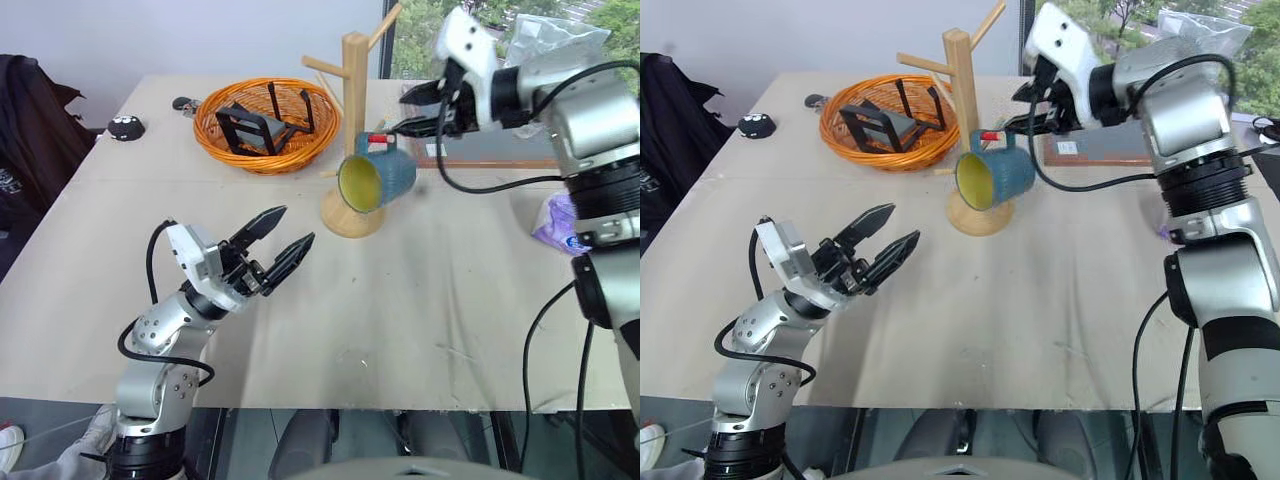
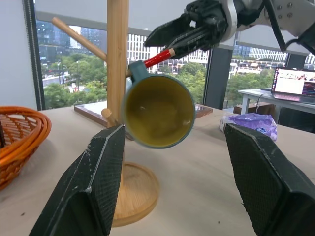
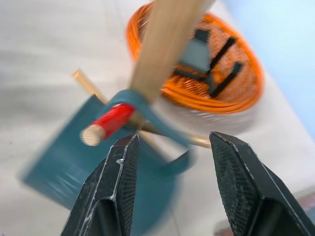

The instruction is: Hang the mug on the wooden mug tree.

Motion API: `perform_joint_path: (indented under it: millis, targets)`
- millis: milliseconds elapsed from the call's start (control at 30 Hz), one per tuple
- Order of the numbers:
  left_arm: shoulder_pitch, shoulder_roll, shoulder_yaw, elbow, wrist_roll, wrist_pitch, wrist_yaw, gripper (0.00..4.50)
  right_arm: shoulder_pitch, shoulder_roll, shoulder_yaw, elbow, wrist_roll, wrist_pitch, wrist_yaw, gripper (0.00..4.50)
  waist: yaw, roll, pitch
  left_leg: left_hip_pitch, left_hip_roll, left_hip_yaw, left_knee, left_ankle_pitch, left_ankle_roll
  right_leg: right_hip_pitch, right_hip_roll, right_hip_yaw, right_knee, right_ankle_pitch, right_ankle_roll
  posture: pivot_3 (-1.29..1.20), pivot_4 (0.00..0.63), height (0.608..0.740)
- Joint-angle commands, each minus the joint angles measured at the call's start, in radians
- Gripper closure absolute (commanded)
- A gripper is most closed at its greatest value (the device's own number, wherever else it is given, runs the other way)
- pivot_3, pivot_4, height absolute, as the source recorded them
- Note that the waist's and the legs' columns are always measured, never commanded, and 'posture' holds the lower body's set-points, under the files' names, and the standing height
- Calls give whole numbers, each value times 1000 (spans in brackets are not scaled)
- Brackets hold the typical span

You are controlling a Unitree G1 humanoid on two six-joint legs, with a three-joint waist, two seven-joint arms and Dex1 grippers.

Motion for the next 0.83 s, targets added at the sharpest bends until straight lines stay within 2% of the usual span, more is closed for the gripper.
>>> perform_joint_path:
  millis: [33,100,200,300,367,400,433,533,700,733,833]
  targets:
    - [0,18,-10,-17,0,4,-9,1230,41,-57,-93,-118,61,89,3,2278,-1,0,0,0,0,0,0,0,0,0,0,0,0,0,0,0,150,740]
    - [29,47,-25,-27,18,41,-6,1230,179,-95,-187,-256,152,147,16,2278,3,-3,-2,0,0,0,-1,0,0,0,0,0,0,0,0,0,150,740]
    - [67,96,-77,-41,85,97,21,1230,515,-65,-386,-503,318,134,-9,2278,1,-3,-2,0,2,-5,-2,0,0,1,-1,-3,0,0,0,0,150,740]
    - [83,112,-94,-39,129,132,57,1230,828,-9,-479,-698,374,149,-107,2278,7,-3,-2,-2,0,-4,0,0,1,1,-2,-3,1,0,0,0,150,740]
    - [102,123,-105,-37,160,144,69,1230,966,16,-503,-769,376,122,-156,2278,2,-1,-1,-1,0,-5,1,0,0,1,-2,-3,2,0,0,0,150,740]
    - [123,136,-117,-44,179,154,72,1230,1053,48,-523,-793,373,88,-186,1732,-1,0,-1,-1,0,-3,0,0,1,1,-2,-1,2,0,0,0,150,740]
    - [139,146,-125,-49,191,161,74,1230,1112,68,-536,-810,374,64,-209,1433,-4,-1,-2,1,0,-1,0,0,1,1,-2,1,3,0,0,0,150,740]
    - [192,163,-131,-68,222,182,94,1230,1362,161,-582,-858,343,-72,-265,106,0,-2,-3,7,0,-1,0,-2,5,5,1,1,4,0,0,0,150,740]
    - [253,171,-141,-60,250,184,96,1230,1539,220,-575,-820,286,-248,-307,45,-4,0,-2,15,2,-1,0,-3,5,14,1,2,2,0,0,0,150,740]
    - [262,172,-143,-54,258,173,91,1230,1560,216,-563,-804,272,-283,-298,45,-5,0,-2,19,2,0,-1,-3,5,19,1,2,1,0,0,0,150,740]
    - [276,176,-138,-45,266,151,75,1230,1592,210,-542,-752,250,-352,-297,45,-3,-1,-3,21,4,0,-1,-3,5,20,2,2,1,-1,0,0,150,740]
